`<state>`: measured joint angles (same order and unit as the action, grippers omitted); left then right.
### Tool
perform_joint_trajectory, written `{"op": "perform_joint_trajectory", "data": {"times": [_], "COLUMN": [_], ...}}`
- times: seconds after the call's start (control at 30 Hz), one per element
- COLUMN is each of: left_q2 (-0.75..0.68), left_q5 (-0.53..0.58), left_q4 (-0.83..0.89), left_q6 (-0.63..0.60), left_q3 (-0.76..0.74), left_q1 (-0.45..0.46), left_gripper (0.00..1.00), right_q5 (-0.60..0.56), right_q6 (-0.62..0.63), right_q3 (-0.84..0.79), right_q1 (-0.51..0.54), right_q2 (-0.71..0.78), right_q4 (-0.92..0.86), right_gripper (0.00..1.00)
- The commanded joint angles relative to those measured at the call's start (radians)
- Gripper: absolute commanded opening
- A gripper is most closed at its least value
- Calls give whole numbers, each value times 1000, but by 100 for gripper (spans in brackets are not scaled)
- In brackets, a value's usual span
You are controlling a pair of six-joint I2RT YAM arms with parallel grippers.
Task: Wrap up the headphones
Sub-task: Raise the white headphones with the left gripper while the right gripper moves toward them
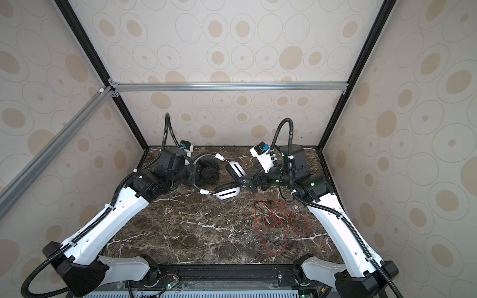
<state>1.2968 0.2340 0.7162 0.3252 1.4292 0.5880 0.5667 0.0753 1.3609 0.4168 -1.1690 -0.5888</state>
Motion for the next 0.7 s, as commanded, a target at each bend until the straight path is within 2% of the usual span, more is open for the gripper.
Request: {"op": "perform_joint_trajectory", "data": {"times": [0.0, 0.17, 0.37, 0.67], "left_q2": [1, -2, 32, 79], "left_q5": [57, 54, 59, 25], "left_q4": [71, 91, 165, 196], "left_q6": [-42, -88, -113, -96], "left_q3": [79, 160, 327, 493], "left_q1": [-20, -35, -52, -84], "left_gripper": [0, 0, 0, 0], "right_q5": [137, 164, 198, 172], "right_q6": [4, -22, -111, -81], "right_q3": [-29, -66, -137, -209], "right_q1": [-26, -27, -31, -31], "right_q2": [17, 21, 47, 55], "right_q4": [75, 124, 244, 259], "right_gripper": [100, 100, 100, 100]}}
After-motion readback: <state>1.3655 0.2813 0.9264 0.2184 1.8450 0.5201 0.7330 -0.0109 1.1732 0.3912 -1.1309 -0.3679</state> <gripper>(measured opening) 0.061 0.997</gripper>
